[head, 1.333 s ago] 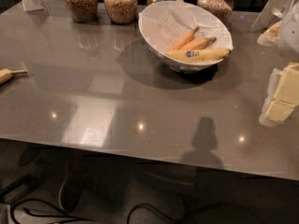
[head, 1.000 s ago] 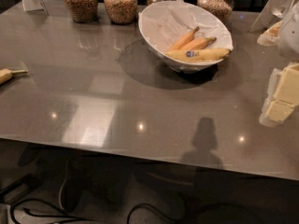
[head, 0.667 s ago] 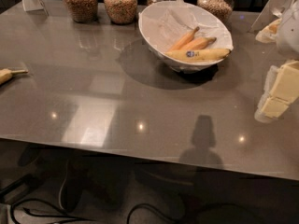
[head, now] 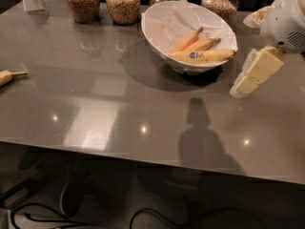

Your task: Pick banana from white bowl

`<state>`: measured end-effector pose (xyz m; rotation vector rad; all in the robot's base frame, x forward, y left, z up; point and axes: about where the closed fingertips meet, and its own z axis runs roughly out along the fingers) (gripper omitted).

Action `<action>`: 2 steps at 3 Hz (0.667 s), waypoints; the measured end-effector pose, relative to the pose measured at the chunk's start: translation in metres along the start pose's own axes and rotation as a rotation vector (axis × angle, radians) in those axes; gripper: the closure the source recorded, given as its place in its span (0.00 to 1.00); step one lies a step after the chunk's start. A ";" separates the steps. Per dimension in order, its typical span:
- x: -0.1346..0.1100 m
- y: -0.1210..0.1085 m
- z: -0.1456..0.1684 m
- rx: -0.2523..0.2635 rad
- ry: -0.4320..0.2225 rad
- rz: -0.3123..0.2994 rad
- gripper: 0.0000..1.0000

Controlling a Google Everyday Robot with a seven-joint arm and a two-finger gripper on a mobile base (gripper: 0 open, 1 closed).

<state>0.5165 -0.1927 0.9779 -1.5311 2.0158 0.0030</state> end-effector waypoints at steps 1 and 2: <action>-0.018 -0.030 0.021 0.051 -0.087 -0.012 0.00; -0.035 -0.061 0.049 0.098 -0.124 -0.040 0.00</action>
Offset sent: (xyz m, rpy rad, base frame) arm 0.1328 0.0417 -0.0091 0.0847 -0.2196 0.0460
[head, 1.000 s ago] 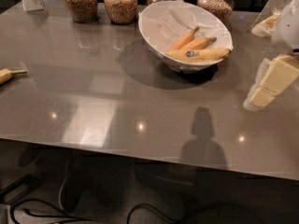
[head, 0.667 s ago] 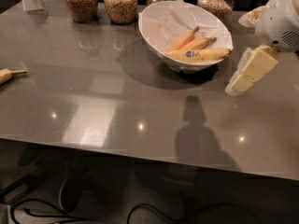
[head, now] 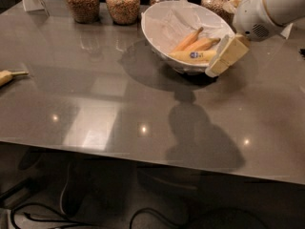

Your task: Pick banana from white bowl

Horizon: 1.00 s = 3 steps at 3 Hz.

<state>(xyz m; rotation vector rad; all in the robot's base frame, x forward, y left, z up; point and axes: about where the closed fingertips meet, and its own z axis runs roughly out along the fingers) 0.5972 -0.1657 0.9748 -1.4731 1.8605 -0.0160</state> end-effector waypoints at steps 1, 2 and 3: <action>-0.009 -0.033 0.035 0.043 -0.001 -0.020 0.00; -0.009 -0.033 0.035 0.043 -0.001 -0.020 0.00; -0.007 -0.038 0.039 0.062 -0.002 -0.027 0.00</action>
Offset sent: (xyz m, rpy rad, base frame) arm 0.0400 0.0079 -0.0047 -0.0099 -0.0386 -0.0106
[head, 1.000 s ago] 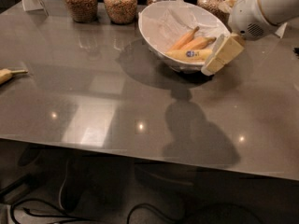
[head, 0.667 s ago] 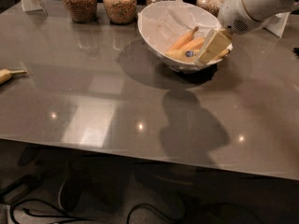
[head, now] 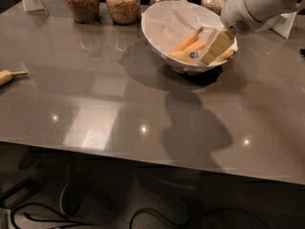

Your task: Pick banana from white bowl

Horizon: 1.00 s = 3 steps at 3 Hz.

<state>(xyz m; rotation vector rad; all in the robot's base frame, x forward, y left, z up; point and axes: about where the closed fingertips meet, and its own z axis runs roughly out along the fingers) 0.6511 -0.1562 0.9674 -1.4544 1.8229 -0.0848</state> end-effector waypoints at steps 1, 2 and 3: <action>0.002 -0.016 0.020 0.016 0.016 -0.049 0.00; 0.007 -0.026 0.039 0.009 0.035 -0.074 0.19; 0.015 -0.025 0.047 -0.020 0.060 -0.080 0.24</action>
Offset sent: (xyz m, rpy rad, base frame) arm 0.0669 -0.0025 -0.0264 -0.1102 -0.0270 0.0388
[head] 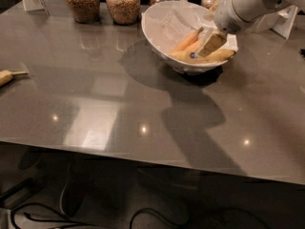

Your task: Pick banana from white bowl

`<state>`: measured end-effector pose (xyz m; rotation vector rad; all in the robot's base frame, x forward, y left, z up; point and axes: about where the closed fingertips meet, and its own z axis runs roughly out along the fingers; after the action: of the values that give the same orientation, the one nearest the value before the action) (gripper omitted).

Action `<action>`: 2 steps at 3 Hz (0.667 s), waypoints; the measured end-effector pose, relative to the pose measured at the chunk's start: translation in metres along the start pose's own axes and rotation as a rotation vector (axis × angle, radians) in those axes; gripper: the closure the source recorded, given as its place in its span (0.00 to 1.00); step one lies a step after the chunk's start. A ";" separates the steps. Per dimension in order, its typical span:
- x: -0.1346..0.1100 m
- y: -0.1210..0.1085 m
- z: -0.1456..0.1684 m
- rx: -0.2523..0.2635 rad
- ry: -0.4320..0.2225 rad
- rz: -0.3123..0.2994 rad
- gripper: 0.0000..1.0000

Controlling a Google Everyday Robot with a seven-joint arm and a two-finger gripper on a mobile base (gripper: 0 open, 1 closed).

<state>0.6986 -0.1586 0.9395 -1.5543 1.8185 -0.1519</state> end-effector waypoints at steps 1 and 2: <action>0.008 0.004 0.000 -0.025 0.025 0.000 0.25; 0.016 0.008 -0.003 -0.048 0.050 0.006 0.31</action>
Offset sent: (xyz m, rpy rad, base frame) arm -0.0167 -0.0250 -0.0090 -0.0587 0.0904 -0.0241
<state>0.6903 -0.1716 0.9306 -1.5912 1.8778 -0.1465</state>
